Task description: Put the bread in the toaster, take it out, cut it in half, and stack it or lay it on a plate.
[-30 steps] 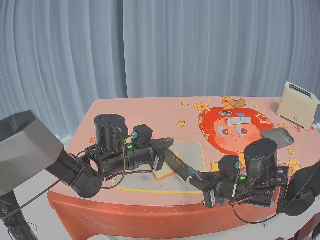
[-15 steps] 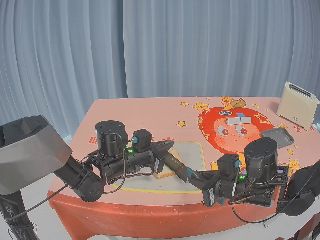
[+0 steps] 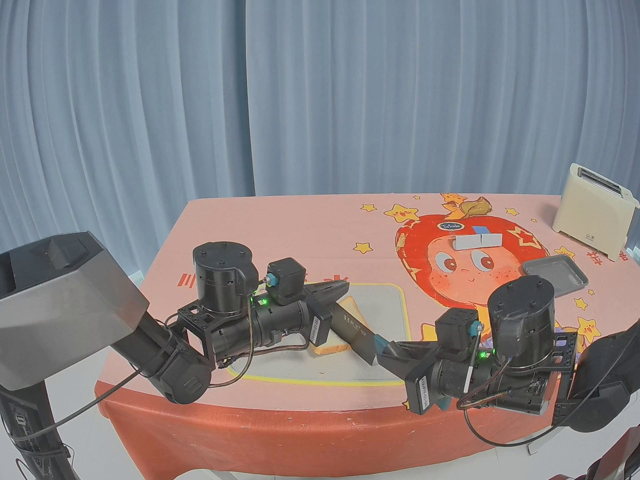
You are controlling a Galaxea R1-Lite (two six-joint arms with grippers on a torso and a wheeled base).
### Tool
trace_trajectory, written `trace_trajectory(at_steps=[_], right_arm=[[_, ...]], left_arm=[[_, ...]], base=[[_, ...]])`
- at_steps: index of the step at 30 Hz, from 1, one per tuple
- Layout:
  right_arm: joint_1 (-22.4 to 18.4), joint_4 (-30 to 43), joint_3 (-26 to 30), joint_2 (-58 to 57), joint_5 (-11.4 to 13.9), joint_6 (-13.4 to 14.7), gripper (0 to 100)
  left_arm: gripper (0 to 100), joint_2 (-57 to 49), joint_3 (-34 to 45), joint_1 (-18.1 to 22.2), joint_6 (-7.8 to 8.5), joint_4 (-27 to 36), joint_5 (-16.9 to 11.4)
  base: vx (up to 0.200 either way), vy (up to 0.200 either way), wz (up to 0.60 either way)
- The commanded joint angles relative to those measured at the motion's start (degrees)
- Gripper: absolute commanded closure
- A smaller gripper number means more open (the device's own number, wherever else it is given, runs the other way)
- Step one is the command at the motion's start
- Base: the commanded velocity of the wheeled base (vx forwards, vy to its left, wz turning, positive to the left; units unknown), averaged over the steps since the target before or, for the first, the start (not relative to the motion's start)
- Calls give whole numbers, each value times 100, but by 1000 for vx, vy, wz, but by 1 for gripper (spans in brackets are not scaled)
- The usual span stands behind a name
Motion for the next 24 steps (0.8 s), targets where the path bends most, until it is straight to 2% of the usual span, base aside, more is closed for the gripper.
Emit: trace_trajectory(at_steps=[1,24], right_arm=[[1,-16,-9,-5,3,2,100],[37,28,43,21,3,2,100]], left_arm=[[100,51,20,14,-5,-57,1],[100,130,3,-12,-5,-206,10]], base=[[0,0,0],[0,0,0]])
